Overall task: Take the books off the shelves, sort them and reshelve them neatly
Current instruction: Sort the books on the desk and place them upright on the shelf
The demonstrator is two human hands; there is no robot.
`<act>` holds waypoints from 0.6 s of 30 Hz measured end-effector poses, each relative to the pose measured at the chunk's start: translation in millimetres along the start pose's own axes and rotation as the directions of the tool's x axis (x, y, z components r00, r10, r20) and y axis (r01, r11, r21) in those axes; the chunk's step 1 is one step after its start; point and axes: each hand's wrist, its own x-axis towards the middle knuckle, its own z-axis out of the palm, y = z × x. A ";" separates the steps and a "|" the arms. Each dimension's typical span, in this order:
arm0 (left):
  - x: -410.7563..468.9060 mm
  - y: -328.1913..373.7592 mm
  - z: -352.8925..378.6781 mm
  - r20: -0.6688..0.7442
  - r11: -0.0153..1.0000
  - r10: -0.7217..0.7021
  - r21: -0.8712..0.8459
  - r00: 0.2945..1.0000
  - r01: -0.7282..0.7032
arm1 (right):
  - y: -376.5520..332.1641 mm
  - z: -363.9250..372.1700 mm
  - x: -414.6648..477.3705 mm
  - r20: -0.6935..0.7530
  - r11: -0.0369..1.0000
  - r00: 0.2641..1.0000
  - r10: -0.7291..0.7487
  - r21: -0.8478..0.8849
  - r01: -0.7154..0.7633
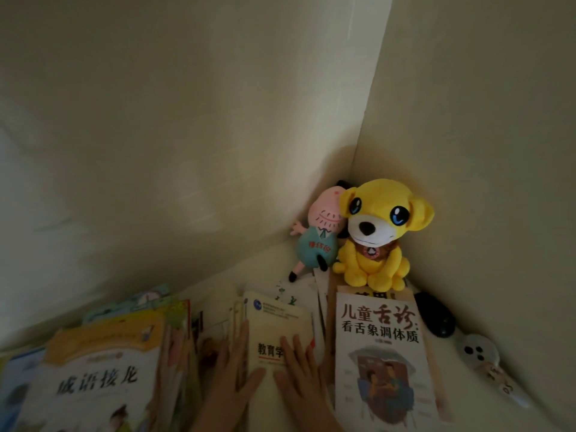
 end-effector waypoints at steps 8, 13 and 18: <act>-6.9 3.7 0.5 0.015 0.977 0.002 -0.213 1.000 0.001 | 2.8 4.3 -0.8 -0.023 0.999 0.999 0.032 -0.012 -0.033; -6.9 -5.4 2.9 -0.013 0.960 0.035 -0.278 0.999 -0.037 | 0.5 3.4 -2.7 -0.016 0.999 1.000 0.018 0.031 -0.018; -10.2 2.5 3.6 -0.124 0.935 0.026 -0.348 0.992 -0.068 | -0.8 0.2 -6.9 -0.023 0.989 0.999 -0.037 0.141 0.040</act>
